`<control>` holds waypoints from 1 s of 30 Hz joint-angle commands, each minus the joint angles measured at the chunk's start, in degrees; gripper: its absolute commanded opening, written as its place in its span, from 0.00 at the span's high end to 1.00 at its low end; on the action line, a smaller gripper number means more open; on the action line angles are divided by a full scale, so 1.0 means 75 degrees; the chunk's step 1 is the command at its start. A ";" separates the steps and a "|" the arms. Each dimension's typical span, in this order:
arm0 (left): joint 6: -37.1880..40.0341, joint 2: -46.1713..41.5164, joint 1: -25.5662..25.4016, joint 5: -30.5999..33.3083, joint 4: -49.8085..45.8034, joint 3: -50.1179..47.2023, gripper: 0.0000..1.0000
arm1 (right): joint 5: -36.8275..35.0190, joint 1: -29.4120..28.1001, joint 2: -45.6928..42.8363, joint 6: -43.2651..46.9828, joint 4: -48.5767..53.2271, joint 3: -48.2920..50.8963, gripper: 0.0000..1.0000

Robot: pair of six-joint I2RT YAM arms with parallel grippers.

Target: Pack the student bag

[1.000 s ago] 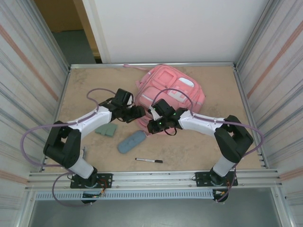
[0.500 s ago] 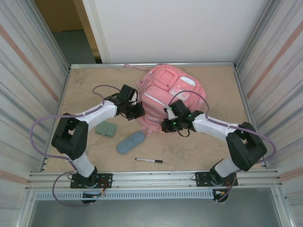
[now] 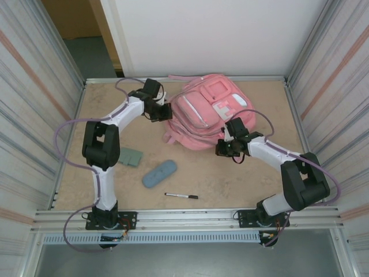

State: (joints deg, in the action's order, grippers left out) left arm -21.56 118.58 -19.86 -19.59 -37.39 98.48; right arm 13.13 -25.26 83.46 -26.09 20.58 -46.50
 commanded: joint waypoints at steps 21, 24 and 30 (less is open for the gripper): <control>-0.2825 -0.3594 -0.1637 0.1429 0.1727 -0.4458 0.42 | 0.0178 -0.2202 0.0419 -0.0387 -0.0133 -0.1191 1.00; -0.2836 -0.3077 -0.1865 0.1555 0.1803 -0.4182 0.41 | 0.0225 -0.2324 0.0485 -0.0442 -0.0269 -0.1115 1.00; -0.2813 -0.2146 -0.1938 0.2931 0.1273 -0.3537 0.49 | 0.0090 -0.2545 0.0567 -0.0537 -0.0336 -0.0962 1.00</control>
State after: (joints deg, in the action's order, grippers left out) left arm -41.63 101.01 -34.52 -6.24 -26.28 68.99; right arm 12.84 -43.24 87.74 -29.02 20.21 -53.28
